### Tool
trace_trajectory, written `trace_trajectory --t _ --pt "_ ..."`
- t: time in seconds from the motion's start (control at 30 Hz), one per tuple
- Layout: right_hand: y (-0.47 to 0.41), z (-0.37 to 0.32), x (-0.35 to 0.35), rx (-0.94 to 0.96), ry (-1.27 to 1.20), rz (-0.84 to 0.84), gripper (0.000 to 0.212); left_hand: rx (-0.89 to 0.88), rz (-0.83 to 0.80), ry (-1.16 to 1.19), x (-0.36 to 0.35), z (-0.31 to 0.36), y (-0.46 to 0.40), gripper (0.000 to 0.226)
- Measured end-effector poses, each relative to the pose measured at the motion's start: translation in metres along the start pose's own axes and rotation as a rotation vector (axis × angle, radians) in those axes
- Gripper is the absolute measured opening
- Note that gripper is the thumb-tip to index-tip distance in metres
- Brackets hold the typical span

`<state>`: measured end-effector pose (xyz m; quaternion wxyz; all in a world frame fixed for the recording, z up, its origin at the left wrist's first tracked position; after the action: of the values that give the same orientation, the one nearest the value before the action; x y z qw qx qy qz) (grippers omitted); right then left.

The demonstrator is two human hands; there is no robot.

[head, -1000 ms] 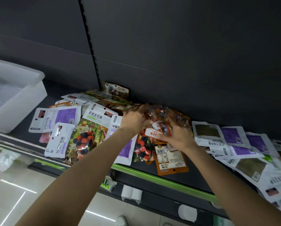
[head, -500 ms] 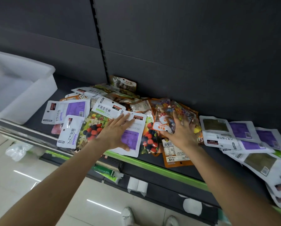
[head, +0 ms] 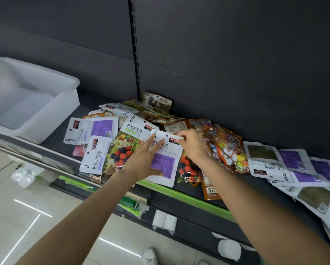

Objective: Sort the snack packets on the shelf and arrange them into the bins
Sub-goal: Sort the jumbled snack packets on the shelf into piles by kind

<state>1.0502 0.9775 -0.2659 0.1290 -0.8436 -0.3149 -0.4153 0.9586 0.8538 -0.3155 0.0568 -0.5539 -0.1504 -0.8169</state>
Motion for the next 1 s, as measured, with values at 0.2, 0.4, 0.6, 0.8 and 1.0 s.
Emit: trace_trajectory --t 0.2,0.4,0.6,0.8,1.0 --pt "0.046 0.042 0.067 -0.128 -0.138 0.260 0.018 0.015 0.105 0.210 0.013 0.002 -0.003 0.090" --pt "0.058 0.093 0.080 -0.262 -0.082 0.264 0.013 0.011 -0.092 -0.214 0.002 0.004 -0.022 0.083" --pt "0.061 0.103 0.074 -0.297 -0.065 0.256 0.016 0.047 -0.023 -0.202 0.008 0.015 -0.029 0.070" --pt "0.067 0.110 0.074 -0.333 -0.208 0.292 0.008 0.132 0.107 0.273 0.039 0.012 -0.036 0.017" --pt "0.076 0.126 0.082 -0.453 -0.543 0.325 0.016 0.172 0.473 0.481 0.098 0.044 -0.034 0.017"
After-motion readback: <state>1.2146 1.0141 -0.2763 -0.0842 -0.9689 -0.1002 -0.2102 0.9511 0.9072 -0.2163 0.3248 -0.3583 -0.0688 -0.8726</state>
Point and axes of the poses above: each hand's wrist, its own y-axis away from the middle knuckle, its own x-axis out of the back of the hand, z = x × y, the point moved 7 cm from there along -y, towards the middle knuckle, and after that the axes turned 5 degrees about -y, right-handed, at the moved point
